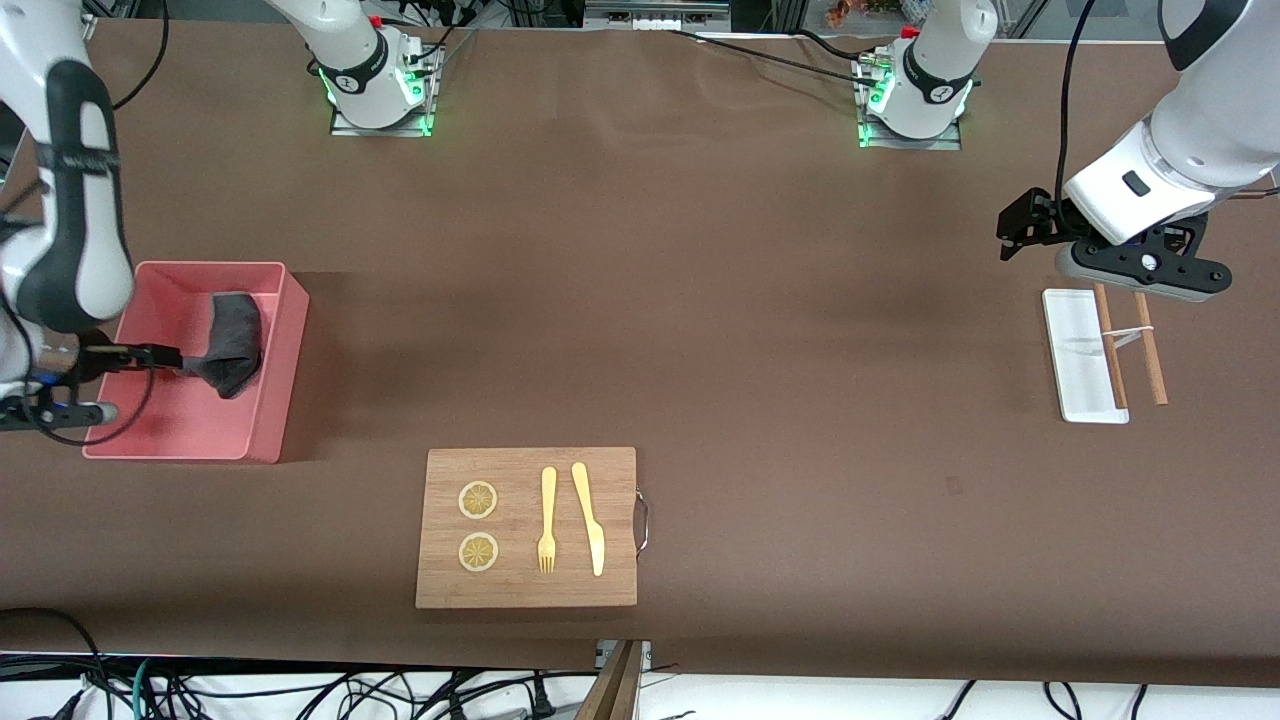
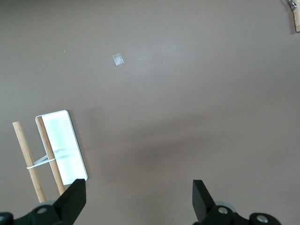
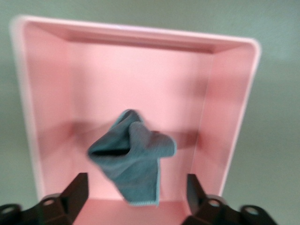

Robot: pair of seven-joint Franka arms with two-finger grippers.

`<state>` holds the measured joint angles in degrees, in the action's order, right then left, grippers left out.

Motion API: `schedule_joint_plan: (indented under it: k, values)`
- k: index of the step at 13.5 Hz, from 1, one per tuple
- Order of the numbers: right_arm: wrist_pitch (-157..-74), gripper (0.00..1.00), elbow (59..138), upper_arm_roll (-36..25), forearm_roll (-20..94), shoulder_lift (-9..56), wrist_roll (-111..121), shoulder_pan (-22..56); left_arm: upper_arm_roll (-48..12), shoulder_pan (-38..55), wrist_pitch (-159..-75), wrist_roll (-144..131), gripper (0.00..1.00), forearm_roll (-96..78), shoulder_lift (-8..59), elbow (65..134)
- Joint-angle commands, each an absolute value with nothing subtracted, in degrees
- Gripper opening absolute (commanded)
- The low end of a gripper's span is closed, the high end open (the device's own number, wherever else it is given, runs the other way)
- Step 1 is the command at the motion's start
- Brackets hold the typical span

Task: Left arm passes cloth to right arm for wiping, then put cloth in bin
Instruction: 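Open the right gripper to drop the cloth into the bin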

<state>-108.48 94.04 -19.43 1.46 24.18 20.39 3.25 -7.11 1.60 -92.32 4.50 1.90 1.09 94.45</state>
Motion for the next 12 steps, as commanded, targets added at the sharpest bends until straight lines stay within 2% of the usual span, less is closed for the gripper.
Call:
schedule_joint_plan:
  k: [1,4,8,10,12]
  values:
    - [-102.94,1.00,96.06,-16.10,1.76,14.97,20.83,3.08,-7.38,1.67,-92.29,4.66,1.00,3.52,1.41,93.52]
    - [-99.85,1.00,96.77,-12.67,1.32,8.37,21.01,3.08,-7.38,1.67,-92.29,4.57,1.00,3.52,1.41,93.52]
    - [-97.74,1.00,96.50,-12.22,1.23,0.10,21.18,3.08,-7.38,1.67,-92.29,4.66,1.00,3.52,1.41,93.52]
    - [-97.47,1.00,96.68,-12.22,1.14,-1.40,21.01,3.08,-7.38,1.67,-92.29,4.66,1.00,3.52,1.41,93.52]
    - [-93.09,1.00,95.98,-11.60,1.23,-2.28,16.03,2.99,-7.38,1.67,-92.29,4.57,1.00,3.51,1.41,93.60]
